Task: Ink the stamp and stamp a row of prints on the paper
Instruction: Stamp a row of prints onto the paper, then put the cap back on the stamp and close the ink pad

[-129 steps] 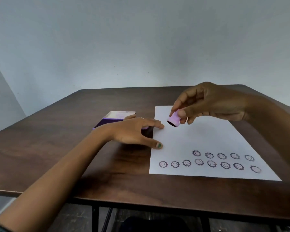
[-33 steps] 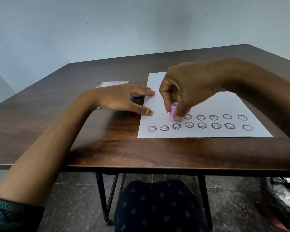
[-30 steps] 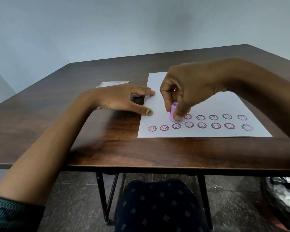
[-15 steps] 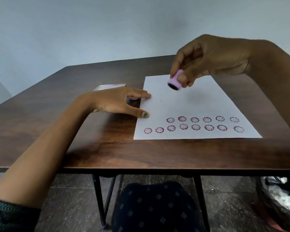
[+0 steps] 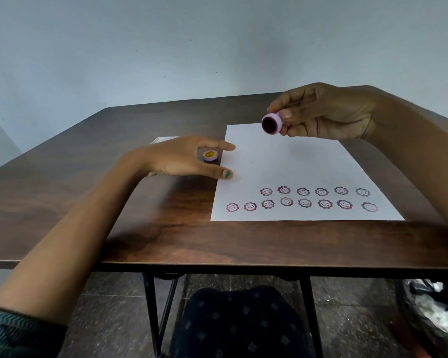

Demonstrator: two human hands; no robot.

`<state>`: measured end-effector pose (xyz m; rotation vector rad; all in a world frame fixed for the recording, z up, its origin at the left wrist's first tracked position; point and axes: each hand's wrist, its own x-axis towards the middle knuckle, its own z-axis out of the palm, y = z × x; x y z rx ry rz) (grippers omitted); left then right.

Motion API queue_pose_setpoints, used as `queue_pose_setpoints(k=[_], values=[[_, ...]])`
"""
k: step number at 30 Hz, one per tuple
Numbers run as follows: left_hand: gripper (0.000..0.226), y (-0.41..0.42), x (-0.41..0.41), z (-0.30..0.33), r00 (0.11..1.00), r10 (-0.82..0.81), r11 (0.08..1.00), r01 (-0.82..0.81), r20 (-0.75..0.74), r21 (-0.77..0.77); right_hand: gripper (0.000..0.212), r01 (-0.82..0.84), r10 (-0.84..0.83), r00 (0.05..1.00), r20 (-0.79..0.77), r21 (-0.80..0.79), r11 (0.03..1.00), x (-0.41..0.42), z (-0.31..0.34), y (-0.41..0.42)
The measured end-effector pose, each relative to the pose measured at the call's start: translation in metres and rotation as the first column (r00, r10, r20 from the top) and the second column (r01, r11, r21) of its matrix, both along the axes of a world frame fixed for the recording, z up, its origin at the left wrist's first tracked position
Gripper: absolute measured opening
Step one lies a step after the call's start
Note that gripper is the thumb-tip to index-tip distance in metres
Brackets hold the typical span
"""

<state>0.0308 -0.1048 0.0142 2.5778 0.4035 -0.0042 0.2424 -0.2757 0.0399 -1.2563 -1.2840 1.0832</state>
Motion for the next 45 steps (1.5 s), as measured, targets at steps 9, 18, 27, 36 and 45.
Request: queue_pose_setpoints(k=[9,18,27,36,45], values=[[0.039,0.024,-0.002,-0.001,0.938,0.168,0.958,-0.229,0.304,0.175,0.011,0.315,-0.287,0.931,-0.227,0.099,0.944,-0.016,-0.012,0.021],[0.047,0.033,0.005,-0.018,0.931,0.232,0.89,-0.32,0.281,0.325,0.009,0.476,-0.45,0.86,-0.241,0.064,0.877,-0.021,-0.024,0.03],[0.035,0.03,0.008,-0.023,0.931,0.121,0.878,-0.262,0.345,0.401,0.009,0.505,-0.483,0.845,-0.23,0.047,0.862,-0.025,-0.025,0.029],[0.019,0.016,0.01,-0.016,0.906,0.154,0.925,-0.273,0.395,0.266,0.009,0.5,-0.48,0.844,-0.239,0.032,0.865,-0.028,-0.025,0.028],[0.017,-0.008,0.013,-0.004,0.755,0.314,0.894,-0.033,0.575,-0.446,0.023,0.45,-0.394,0.862,-0.318,0.121,0.885,-0.038,-0.024,0.029]])
